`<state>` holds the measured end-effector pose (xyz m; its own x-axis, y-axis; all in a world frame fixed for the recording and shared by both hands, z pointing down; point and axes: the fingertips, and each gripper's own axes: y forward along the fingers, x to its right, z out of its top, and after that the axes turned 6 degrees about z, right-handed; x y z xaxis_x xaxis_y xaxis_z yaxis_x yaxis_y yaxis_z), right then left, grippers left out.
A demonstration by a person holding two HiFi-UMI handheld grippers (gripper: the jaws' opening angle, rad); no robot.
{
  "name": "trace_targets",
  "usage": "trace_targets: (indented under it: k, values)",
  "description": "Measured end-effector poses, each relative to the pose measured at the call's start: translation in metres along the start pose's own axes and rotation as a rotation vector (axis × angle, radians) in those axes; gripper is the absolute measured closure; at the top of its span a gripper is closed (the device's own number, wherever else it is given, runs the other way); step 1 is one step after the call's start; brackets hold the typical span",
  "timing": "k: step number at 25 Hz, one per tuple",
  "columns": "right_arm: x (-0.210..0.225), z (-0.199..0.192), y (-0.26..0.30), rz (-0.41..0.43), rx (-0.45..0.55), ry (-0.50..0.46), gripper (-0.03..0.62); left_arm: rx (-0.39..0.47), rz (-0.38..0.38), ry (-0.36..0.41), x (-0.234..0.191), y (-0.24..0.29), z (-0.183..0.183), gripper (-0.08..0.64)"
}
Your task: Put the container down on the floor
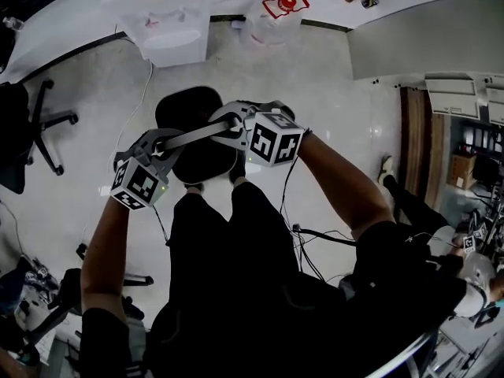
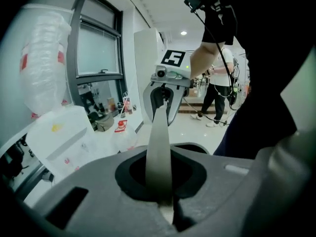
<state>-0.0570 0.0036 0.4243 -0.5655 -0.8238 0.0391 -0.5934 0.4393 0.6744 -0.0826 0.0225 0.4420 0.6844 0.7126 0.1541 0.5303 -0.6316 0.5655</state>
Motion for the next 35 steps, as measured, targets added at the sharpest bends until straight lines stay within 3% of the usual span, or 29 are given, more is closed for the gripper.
trace_targets:
  k: [4,9,22,28,35]
  values:
    - [0.0,-0.025,0.018,0.019,-0.045,-0.012,0.514,-0.118,-0.067,0.073,0.013,0.023,-0.035,0.542]
    - [0.01,-0.068,0.045,-0.008,-0.113,-0.008,0.514,-0.187,-0.089,0.135,0.015,0.058,-0.074,0.538]
    - [0.035,-0.165,0.123,0.02,-0.19,0.05,0.514,-0.334,-0.154,0.055,0.015,0.138,-0.181,0.537]
    - [0.041,-0.199,0.153,0.031,-0.212,0.091,0.515,-0.373,-0.162,0.044,0.017,0.163,-0.219,0.537]
    - [0.044,-0.246,0.197,0.022,-0.235,0.063,0.515,-0.419,-0.187,0.063,0.024,0.191,-0.266,0.537]
